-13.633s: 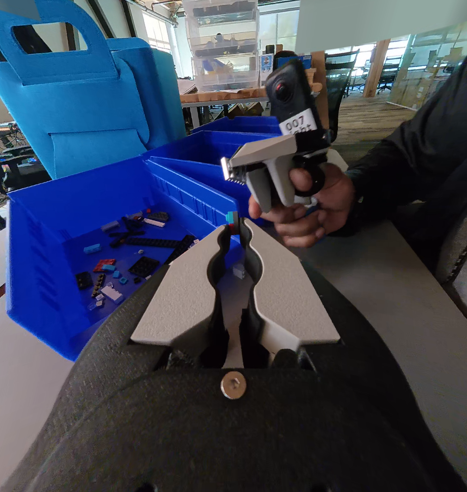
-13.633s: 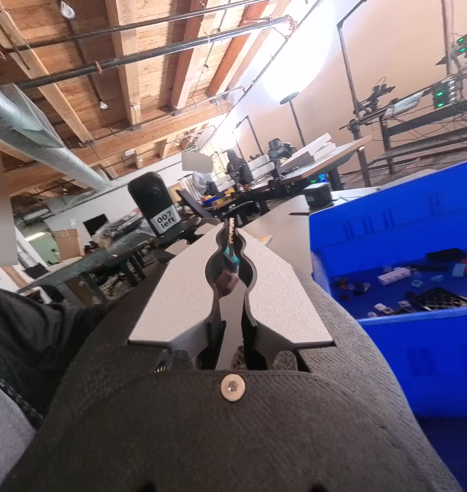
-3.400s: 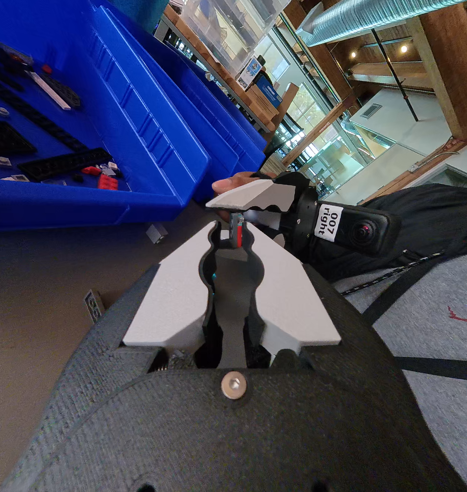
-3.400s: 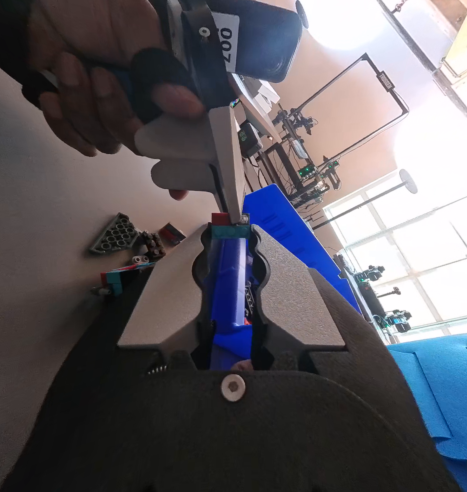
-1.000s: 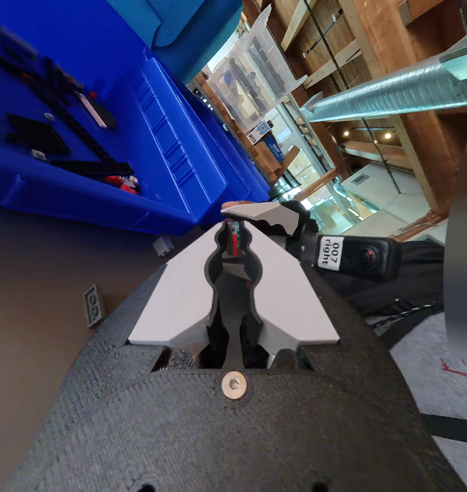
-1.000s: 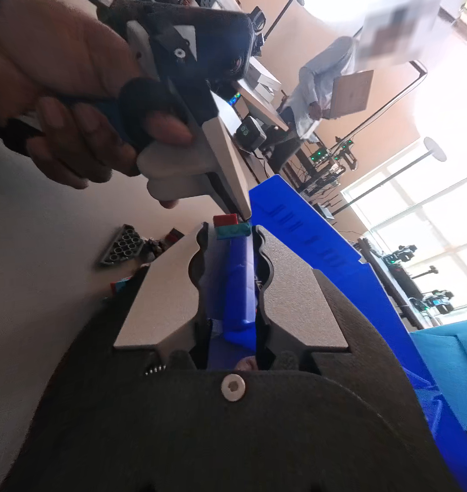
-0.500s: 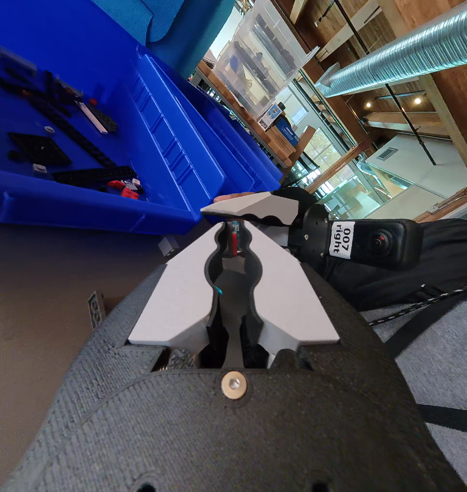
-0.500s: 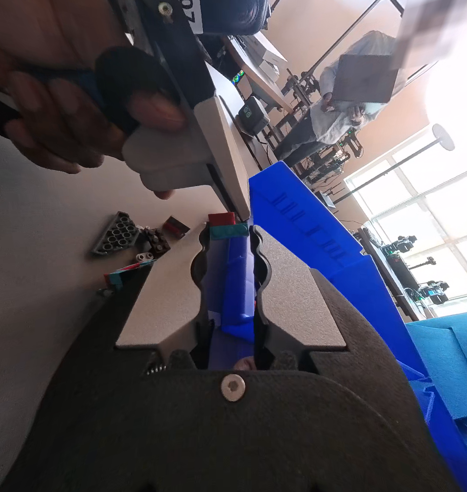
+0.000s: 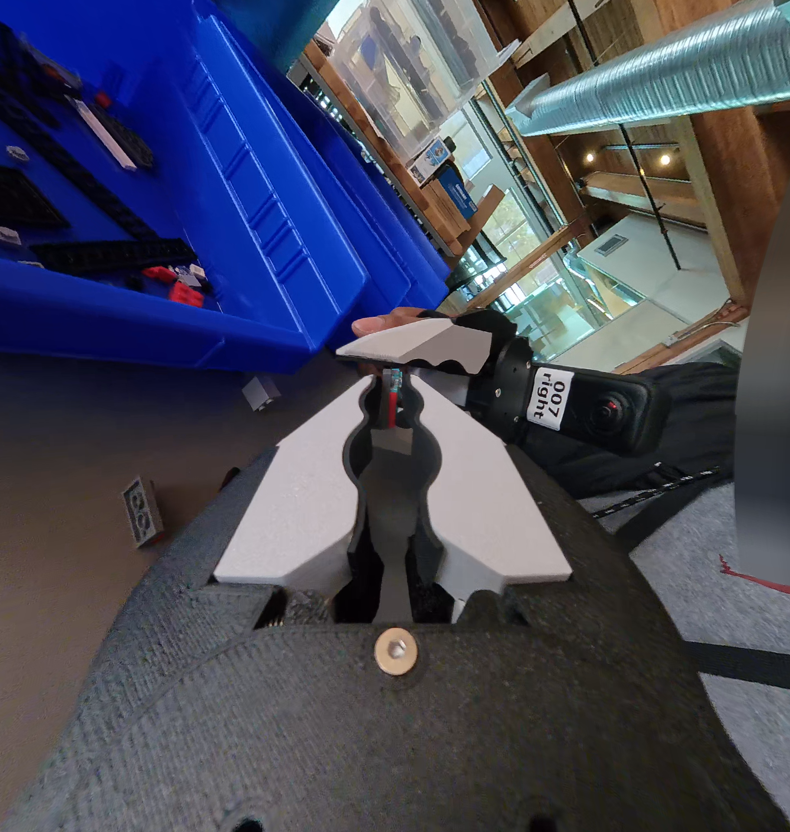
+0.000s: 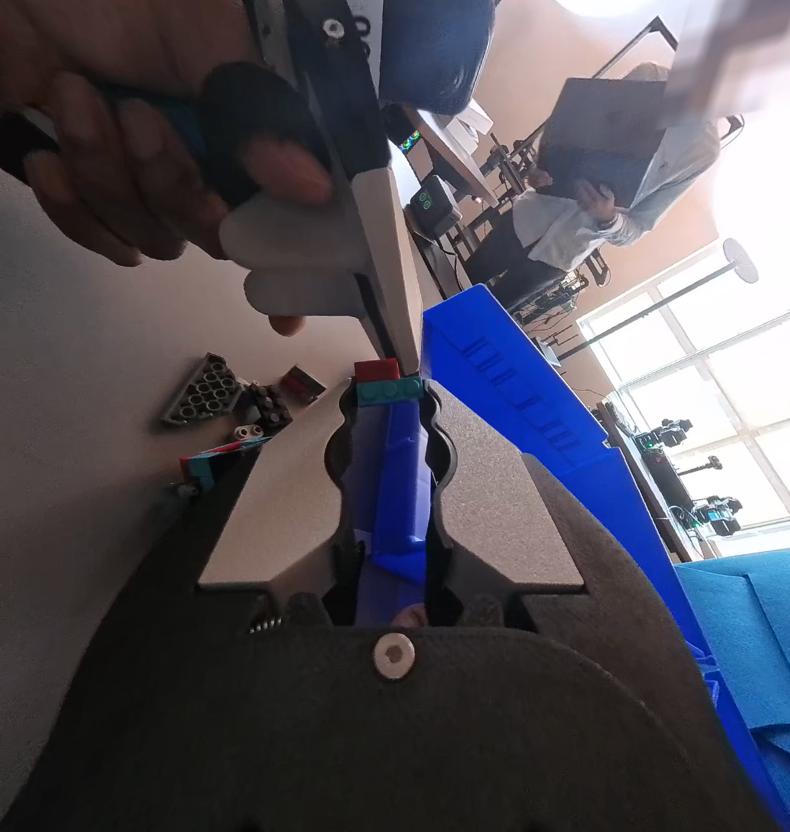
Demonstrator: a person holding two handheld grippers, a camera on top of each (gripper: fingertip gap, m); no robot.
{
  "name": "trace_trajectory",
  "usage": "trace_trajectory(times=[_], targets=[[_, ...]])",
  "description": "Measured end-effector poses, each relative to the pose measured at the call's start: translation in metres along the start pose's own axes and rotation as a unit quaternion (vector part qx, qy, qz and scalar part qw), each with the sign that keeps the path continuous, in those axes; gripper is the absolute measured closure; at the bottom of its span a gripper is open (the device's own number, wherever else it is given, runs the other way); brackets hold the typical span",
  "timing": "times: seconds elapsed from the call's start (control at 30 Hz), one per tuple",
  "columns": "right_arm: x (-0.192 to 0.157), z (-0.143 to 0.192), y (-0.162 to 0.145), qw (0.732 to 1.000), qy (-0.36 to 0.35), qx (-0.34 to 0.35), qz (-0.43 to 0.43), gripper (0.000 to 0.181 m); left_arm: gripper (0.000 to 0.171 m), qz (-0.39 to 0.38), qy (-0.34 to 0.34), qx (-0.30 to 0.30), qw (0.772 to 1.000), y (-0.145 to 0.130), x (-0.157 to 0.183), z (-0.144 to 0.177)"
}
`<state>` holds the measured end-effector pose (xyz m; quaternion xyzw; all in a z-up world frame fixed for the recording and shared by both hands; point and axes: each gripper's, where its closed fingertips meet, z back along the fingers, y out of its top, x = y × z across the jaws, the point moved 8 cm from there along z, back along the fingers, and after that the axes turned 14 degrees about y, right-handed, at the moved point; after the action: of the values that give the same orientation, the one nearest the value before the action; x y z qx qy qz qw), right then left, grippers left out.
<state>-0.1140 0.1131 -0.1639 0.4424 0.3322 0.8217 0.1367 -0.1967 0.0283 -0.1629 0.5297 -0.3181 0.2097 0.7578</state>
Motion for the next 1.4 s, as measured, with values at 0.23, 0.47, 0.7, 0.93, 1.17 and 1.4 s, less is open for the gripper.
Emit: trace_trajectory(times=[0.23, 0.47, 0.7, 0.93, 1.17, 1.4], targets=[[-0.002, -0.001, 0.001, 1.0, -0.008, -0.009, 0.022, 0.152, 0.163, 0.014, 0.004, 0.01, 1.0, -0.002, -0.002, -0.001], [-0.006, -0.003, 0.002, 0.995, -0.039, -0.044, 0.078, 0.154, 0.163, 0.069, -0.005, 0.015, 0.997, -0.005, -0.006, -0.003], [-0.007, -0.004, 0.002, 0.993, -0.054, -0.054, 0.094, 0.153, 0.163, 0.099, -0.013, 0.022, 0.995, -0.006, -0.011, -0.003], [-0.002, -0.004, 0.001, 1.0, -0.018, -0.014, -0.011, 0.152, 0.163, 0.034, 0.015, 0.032, 0.999, -0.003, -0.007, -0.003], [0.0, -0.002, 0.001, 0.999, 0.01, 0.012, -0.049, 0.153, 0.162, -0.01, 0.021, 0.02, 1.0, -0.001, -0.002, -0.002], [0.001, -0.001, 0.001, 0.998, 0.01, 0.014, -0.053, 0.153, 0.161, 0.008, 0.007, -0.008, 1.0, -0.004, -0.003, -0.004]])
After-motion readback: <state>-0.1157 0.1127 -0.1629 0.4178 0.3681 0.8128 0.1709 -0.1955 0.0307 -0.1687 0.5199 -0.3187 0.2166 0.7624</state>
